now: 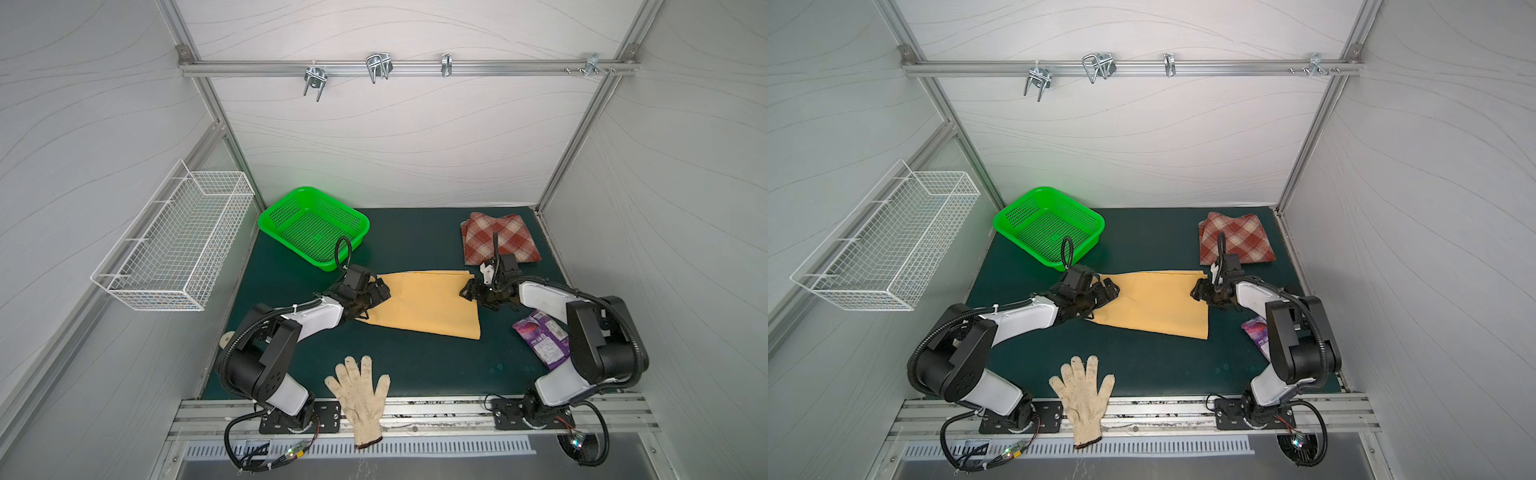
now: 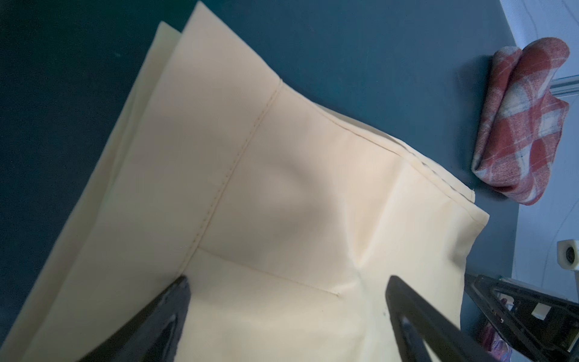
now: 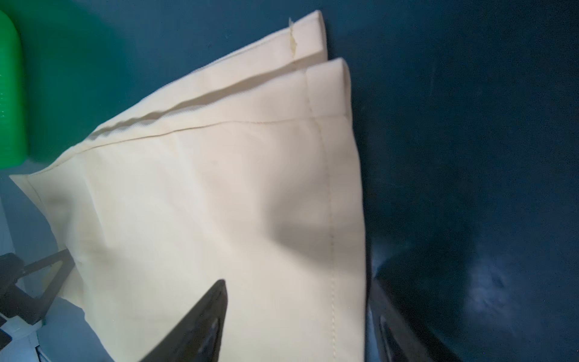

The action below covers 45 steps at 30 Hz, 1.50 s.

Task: Fold and stack the skirts

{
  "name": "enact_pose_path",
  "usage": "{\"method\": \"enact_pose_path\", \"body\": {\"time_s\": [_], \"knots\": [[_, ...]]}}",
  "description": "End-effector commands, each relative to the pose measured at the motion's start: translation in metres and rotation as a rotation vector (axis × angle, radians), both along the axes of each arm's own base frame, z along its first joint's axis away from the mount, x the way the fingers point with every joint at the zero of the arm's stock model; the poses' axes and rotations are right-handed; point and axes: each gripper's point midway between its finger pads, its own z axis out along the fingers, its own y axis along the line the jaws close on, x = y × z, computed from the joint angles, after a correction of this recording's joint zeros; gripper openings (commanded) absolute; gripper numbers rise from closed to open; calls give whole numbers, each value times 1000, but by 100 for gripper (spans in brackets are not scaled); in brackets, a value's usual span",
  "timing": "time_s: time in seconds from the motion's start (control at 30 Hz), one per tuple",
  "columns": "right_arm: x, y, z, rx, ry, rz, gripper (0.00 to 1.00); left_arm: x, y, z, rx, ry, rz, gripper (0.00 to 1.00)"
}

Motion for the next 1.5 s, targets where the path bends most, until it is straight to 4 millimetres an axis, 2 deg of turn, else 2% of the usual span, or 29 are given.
{"method": "enact_pose_path", "body": {"time_s": [0.0, 0.13, 0.4, 0.57, 0.6, 0.63, 0.67, 0.83, 1.07, 1.3, 1.47], "knots": [[-24, 7, -27, 5, 135, 16, 72, -37, 23, -50, 89, 196, 29, 98], [-24, 11, -33, 11, 152, 14, 70, -37, 23, -48, 88, 192, 27, 98], [-26, 11, -43, 15, 164, -4, 49, -38, 24, -49, 95, 194, 24, 98], [-24, 10, -45, 13, 161, -12, 22, -38, 23, -50, 93, 197, 20, 98], [-23, 10, -44, 11, 156, -12, 14, -38, 23, -50, 94, 196, 19, 98], [-22, 9, -42, 6, 152, -18, 9, -38, 24, -51, 96, 198, 17, 98], [-20, 9, -39, 4, 144, -23, 9, -38, 24, -51, 97, 199, 16, 98], [-11, 1, -12, -67, 76, -15, 5, -37, 24, -45, 95, 179, 10, 98], [11, -20, 38, -253, -9, 27, 2, -33, 15, -20, 56, 122, -26, 98], [31, -32, 85, -467, -69, 84, 1, -33, -13, 10, -24, 65, -116, 99], [42, -27, 111, -594, -97, 136, 1, -35, -39, 31, -44, 23, -187, 99]]}}
